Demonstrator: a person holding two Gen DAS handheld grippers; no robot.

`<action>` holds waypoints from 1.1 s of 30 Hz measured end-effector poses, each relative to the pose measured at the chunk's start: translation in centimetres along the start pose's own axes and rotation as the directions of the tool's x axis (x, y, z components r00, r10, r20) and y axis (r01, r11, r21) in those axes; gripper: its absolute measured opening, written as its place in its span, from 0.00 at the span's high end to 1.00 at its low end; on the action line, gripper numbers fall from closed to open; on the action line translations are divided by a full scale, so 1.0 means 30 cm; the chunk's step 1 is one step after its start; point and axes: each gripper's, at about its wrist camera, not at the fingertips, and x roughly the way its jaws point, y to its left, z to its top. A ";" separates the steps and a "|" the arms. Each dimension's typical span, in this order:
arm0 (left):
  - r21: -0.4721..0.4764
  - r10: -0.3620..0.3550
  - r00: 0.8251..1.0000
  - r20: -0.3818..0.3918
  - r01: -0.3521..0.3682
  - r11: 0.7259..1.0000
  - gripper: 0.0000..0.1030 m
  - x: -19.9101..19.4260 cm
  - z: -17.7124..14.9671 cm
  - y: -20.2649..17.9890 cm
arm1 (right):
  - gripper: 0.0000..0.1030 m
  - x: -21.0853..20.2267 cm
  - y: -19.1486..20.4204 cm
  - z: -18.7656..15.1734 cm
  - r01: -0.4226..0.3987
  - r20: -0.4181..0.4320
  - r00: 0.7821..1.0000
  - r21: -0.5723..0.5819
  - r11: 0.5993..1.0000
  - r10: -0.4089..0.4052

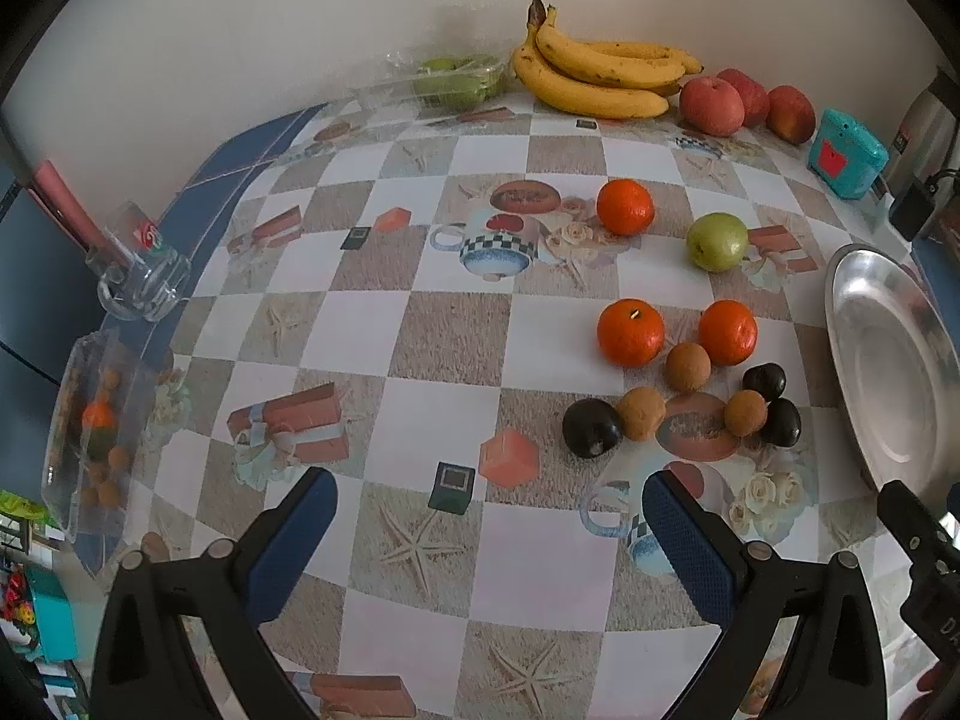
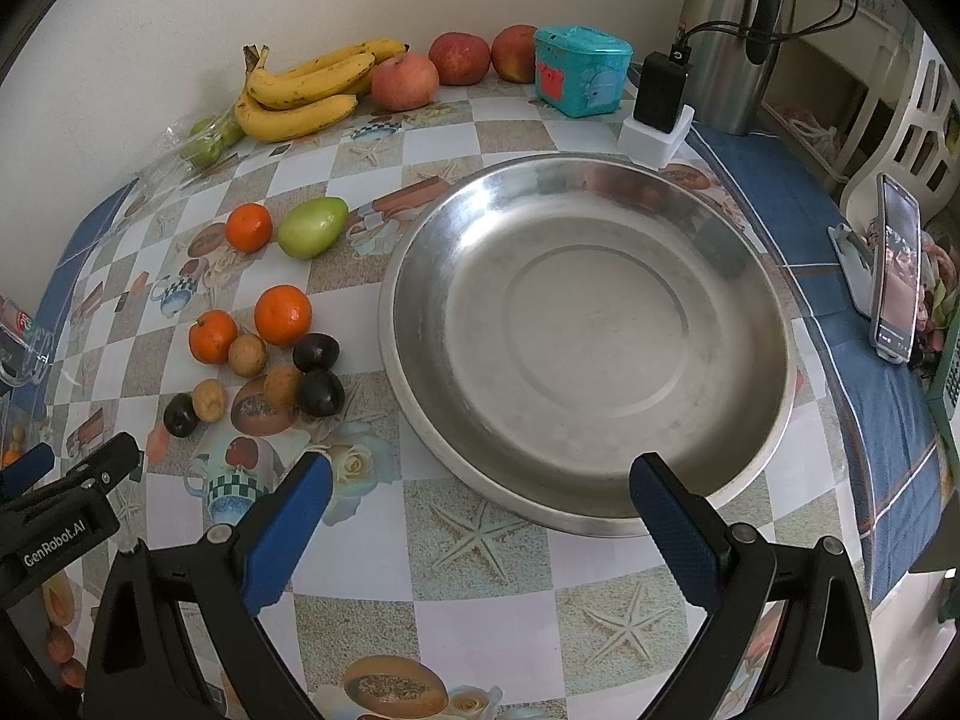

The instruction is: Organize fruits

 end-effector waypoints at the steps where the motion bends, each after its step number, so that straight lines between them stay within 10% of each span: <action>1: -0.005 -0.006 1.000 0.008 0.006 1.000 0.00 -0.004 0.002 0.003 | 0.03 0.000 0.002 0.000 -0.002 0.000 1.000 -0.001 1.000 0.002; 19: -0.147 -0.034 0.996 0.084 0.046 0.988 0.00 0.001 0.034 0.083 | 0.05 -0.036 0.055 0.066 -0.174 0.080 0.982 -0.010 0.985 0.174; 28: -0.161 -0.111 0.994 -0.008 0.108 0.981 0.00 0.102 0.047 0.084 | 0.53 0.026 0.145 0.133 -0.228 0.022 0.973 -0.032 0.973 0.229; 33: -0.184 -0.172 0.985 -0.026 0.164 0.969 0.02 0.128 0.055 0.075 | 0.54 0.096 0.167 0.143 -0.238 -0.040 0.971 -0.020 0.971 0.237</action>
